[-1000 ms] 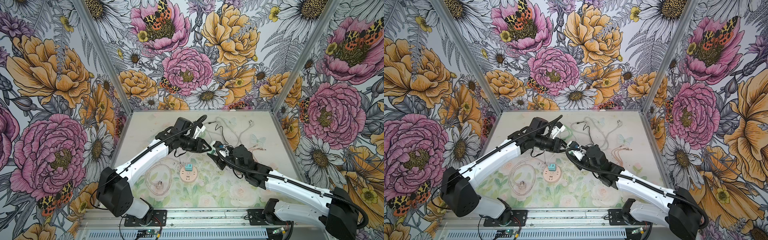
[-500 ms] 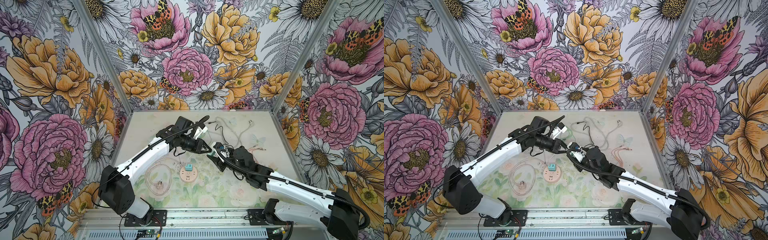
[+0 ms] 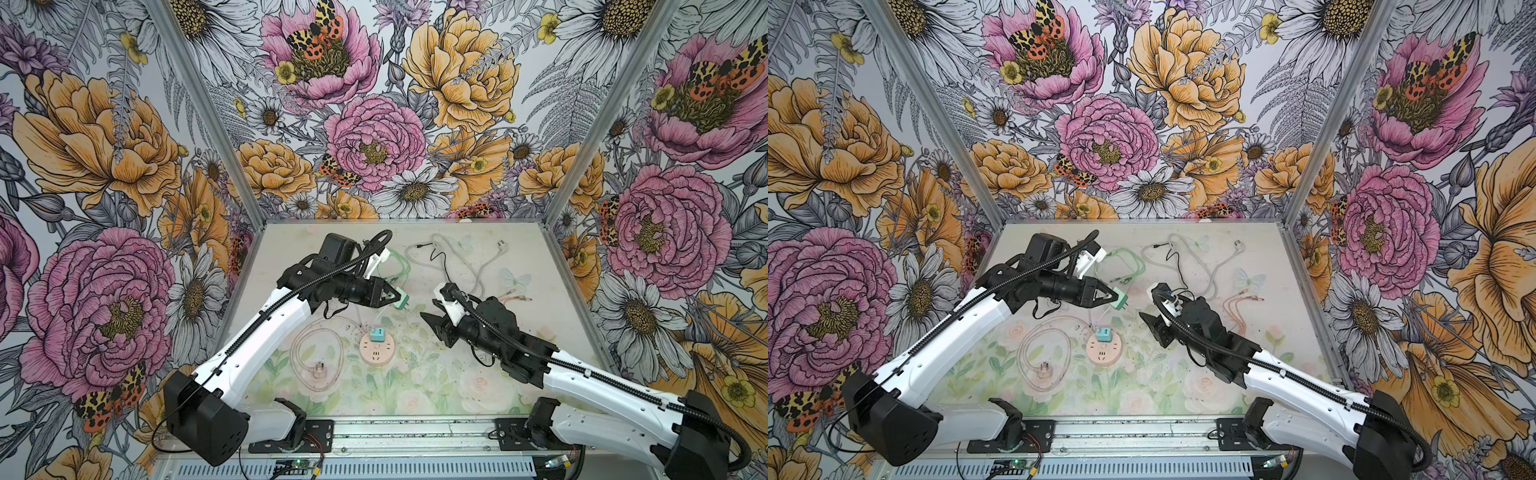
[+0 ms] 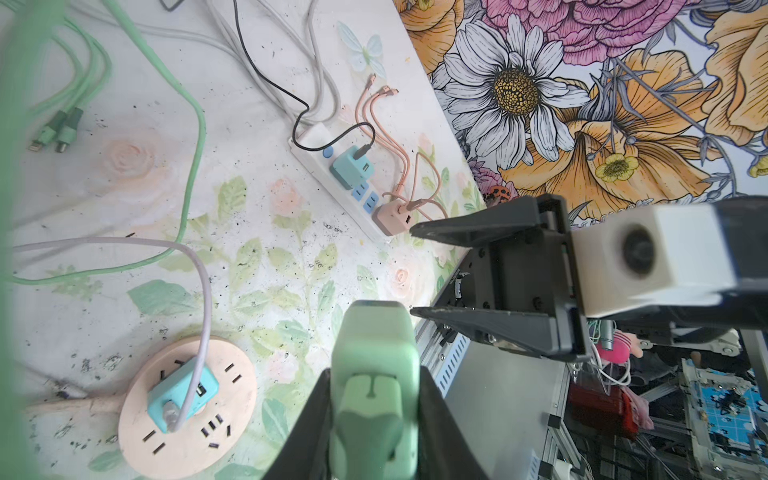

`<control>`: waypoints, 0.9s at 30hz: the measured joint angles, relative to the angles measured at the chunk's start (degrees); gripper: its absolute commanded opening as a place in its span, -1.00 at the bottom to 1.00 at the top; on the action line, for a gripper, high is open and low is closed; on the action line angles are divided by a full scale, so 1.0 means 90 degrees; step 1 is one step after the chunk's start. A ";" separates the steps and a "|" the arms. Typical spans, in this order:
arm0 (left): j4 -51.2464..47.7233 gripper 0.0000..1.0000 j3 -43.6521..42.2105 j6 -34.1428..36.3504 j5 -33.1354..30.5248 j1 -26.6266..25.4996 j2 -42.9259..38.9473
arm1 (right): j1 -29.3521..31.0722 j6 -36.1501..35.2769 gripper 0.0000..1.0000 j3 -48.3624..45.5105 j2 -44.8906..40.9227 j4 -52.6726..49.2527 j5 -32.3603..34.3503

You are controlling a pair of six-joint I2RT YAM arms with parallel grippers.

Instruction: Insert the plug

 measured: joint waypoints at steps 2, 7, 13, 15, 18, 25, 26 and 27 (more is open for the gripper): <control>-0.0041 -1.00 -0.0029 -0.0022 -0.0107 0.0117 -0.0095 | 0.0007 0.0454 -0.38 -0.0248 0.0129 0.0070 -0.0170; -0.0214 -1.00 -0.0199 -0.0075 -0.0440 0.0476 -0.0396 | 0.0440 0.1299 -0.61 -0.0401 0.0916 0.0119 -0.0272; -0.0357 -1.00 -0.0223 -0.0126 -0.0738 0.0602 -0.0799 | 0.1418 0.2011 -0.94 -0.0287 0.1926 0.0760 -0.0034; -0.0364 -1.00 -0.0260 -0.0143 -0.0845 0.0607 -0.0809 | 0.1651 0.2293 -1.00 -0.0070 0.2424 0.0964 0.0104; -0.0408 -1.00 -0.0301 -0.0180 -0.1083 0.0658 -0.0760 | 0.1989 0.2720 -1.00 0.0323 0.3082 0.1256 0.0355; -0.0396 -1.00 -0.0299 -0.0311 -0.1479 0.0867 -0.0743 | 0.2684 0.3594 -1.00 0.1171 0.4136 0.1715 0.0799; -0.0393 -1.00 -0.0299 -0.0347 -0.1518 0.0879 -0.0743 | 0.2720 0.3667 -1.00 0.1209 0.4199 0.1758 0.0831; -0.0396 -1.00 -0.0299 -0.0359 -0.1542 0.0889 -0.0743 | 0.2730 0.3728 -1.00 0.1214 0.4218 0.1787 0.0852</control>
